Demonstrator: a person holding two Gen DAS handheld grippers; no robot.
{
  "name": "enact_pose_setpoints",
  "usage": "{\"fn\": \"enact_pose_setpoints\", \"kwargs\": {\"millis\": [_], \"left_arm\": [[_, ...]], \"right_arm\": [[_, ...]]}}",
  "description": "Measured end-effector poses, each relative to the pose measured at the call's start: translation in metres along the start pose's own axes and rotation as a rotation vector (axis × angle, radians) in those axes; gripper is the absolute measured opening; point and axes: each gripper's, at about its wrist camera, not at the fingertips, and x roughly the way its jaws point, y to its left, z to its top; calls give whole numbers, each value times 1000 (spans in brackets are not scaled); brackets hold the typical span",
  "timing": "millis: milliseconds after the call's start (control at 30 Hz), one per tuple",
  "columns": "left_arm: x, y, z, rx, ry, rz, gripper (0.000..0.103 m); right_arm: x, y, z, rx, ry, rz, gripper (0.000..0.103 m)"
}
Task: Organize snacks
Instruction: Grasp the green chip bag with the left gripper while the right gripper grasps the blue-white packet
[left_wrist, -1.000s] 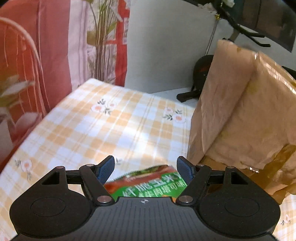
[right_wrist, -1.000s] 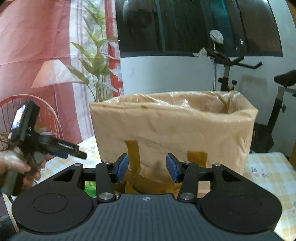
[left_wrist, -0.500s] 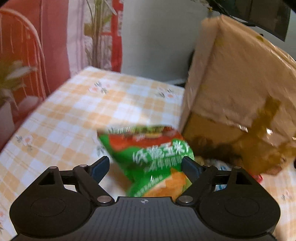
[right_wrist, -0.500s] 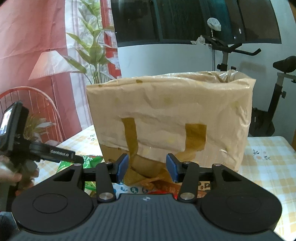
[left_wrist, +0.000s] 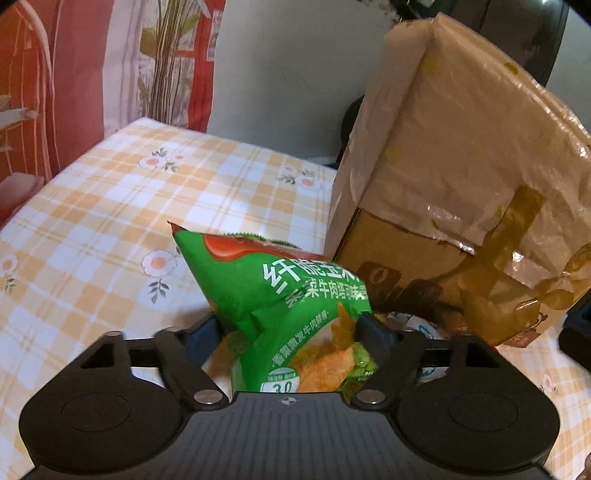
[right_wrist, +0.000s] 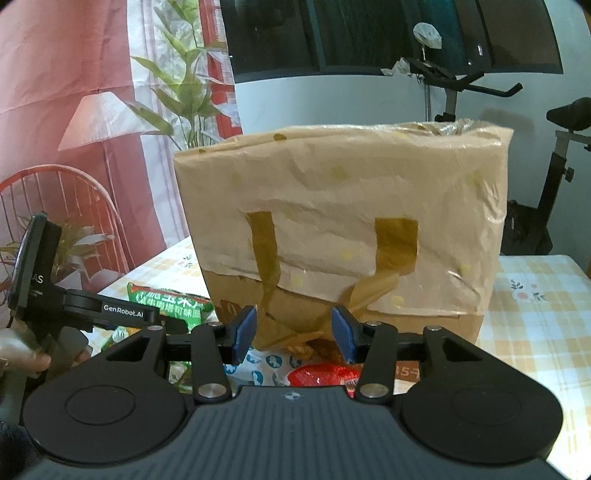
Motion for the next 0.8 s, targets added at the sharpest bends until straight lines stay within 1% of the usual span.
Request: {"fn": "enact_pose_setpoints", "kwargs": {"millis": [33, 67, 100, 167, 233, 367, 567, 633, 700, 800], "left_arm": [[-4, 1, 0, -2, -18, 17, 69], [-8, 2, 0, -5, -36, 36, 66], [-14, 3, 0, -8, -51, 37, 65], [-26, 7, 0, -14, -73, 13, 65], [-38, 7, -2, 7, -81, 1, 65], [-51, 10, -11, 87, -61, 41, 65], [-58, 29, -27, 65, -33, 36, 65], [-59, 35, -29, 51, -35, 21, 65], [-59, 38, -30, 52, -43, 18, 65], [-60, 41, -33, 46, -57, 10, 65]], "right_arm": [[0, -1, -2, 3, 6, -3, 49], [1, -2, -4, 7, 14, -5, 49], [1, -4, -6, 11, 24, -5, 49], [3, -6, -11, 18, 44, -6, 49], [5, -7, -16, 20, 62, -6, 49], [11, -7, -24, 22, 106, 6, 49], [29, 8, -27, -15, 179, 41, 49], [36, 14, -26, -45, 198, 54, 49], [45, 22, -25, -114, 214, 57, 50], [60, 36, -23, -243, 241, 58, 57]]}}
